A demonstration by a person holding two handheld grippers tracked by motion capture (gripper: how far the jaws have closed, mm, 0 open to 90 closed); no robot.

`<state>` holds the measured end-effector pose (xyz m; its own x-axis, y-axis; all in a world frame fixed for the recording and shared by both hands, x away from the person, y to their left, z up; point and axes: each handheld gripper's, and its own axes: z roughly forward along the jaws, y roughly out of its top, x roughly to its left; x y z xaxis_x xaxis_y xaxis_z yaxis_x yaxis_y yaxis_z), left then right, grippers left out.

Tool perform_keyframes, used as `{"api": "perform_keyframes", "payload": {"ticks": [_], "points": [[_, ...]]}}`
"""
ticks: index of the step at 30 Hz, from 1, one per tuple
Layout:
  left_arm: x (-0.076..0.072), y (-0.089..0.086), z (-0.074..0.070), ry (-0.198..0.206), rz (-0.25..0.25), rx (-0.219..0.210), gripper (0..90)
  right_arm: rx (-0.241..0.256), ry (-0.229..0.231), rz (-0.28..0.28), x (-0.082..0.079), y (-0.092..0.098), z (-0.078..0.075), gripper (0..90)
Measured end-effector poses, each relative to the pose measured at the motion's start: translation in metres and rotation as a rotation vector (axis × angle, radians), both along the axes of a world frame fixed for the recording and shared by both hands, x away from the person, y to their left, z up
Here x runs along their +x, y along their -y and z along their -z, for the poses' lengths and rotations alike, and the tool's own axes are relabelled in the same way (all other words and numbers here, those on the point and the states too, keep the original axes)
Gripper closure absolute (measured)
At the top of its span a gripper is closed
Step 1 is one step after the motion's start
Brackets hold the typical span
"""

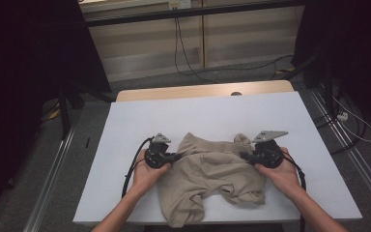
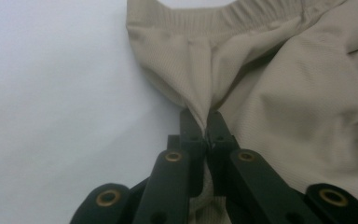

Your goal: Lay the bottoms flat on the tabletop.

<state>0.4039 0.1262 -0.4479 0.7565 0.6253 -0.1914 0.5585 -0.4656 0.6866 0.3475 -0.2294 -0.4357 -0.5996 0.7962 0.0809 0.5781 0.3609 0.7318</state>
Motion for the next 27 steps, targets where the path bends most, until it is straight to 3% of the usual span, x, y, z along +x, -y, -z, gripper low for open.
{"api": "perform_keyframes", "payload": {"ticks": [1, 4, 9, 13, 15, 17, 19, 22, 24, 25, 26, 27], "points": [[0.0, 0.0, 0.0, 0.0, 0.0, 0.0, 88.7, 0.0, 0.0, 0.0, 0.0, 0.0, 0.0, 81.8], [-0.009, 0.0, -0.007, 0.026, 0.017, -0.019, 88.7, 0.019, -0.005, 0.003, -0.022, 0.006, -0.005, 81.9], [-0.019, 0.0, -0.011, 0.024, 0.046, -0.023, 88.7, 0.043, -0.013, -0.007, -0.057, 0.013, -0.01, 81.9], [-0.028, -0.001, -0.01, -0.007, 0.064, -0.037, 88.7, 0.074, -0.027, -0.015, -0.082, 0.015, -0.01, 81.9], [-0.036, -0.002, -0.009, -0.011, 0.088, -0.01, 88.7, 0.064, -0.021, -0.005, -0.084, 0.014, -0.005, 81.7], [-0.038, -0.003, -0.006, -0.026, 0.092, 0.005, 88.7, -0.009, -0.001, -0.012, -0.082, 0.009, 0.001, 80.8], [-0.041, -0.005, -0.004, -0.038, 0.096, 0.02, 88.6, -0.008, -0.001, 0.003, -0.075, 0.01, 0.003, 76.9], [-0.045, -0.008, -0.004, -0.055, 0.102, 0.017, 88.5, 0.003, 0.005, 0.022, -0.068, 0.013, 0.003, 61.1], [-0.052, -0.014, -0.005, -0.06, 0.075, -0.008, 87.0, 0.015, 0.028, 0.039, -0.068, 0.016, 0.001, 51.9], [-0.053, -0.016, -0.006, -0.048, 0.053, -0.019, 81.1, 0.028, 0.031, 0.039, -0.069, 0.018, -0.001, 48.8], [-0.053, -0.016, -0.006, -0.048, 0.053, -0.019, 66.2, 0.028, 0.031, 0.039, -0.069, 0.018, -0.001, 48.8], [-0.054, -0.016, -0.009, -0.018, 0.029, -0.026, 66.2, 0.03, 0.04, 0.049, -0.071, 0.02, -0.003, 43.6]]}}
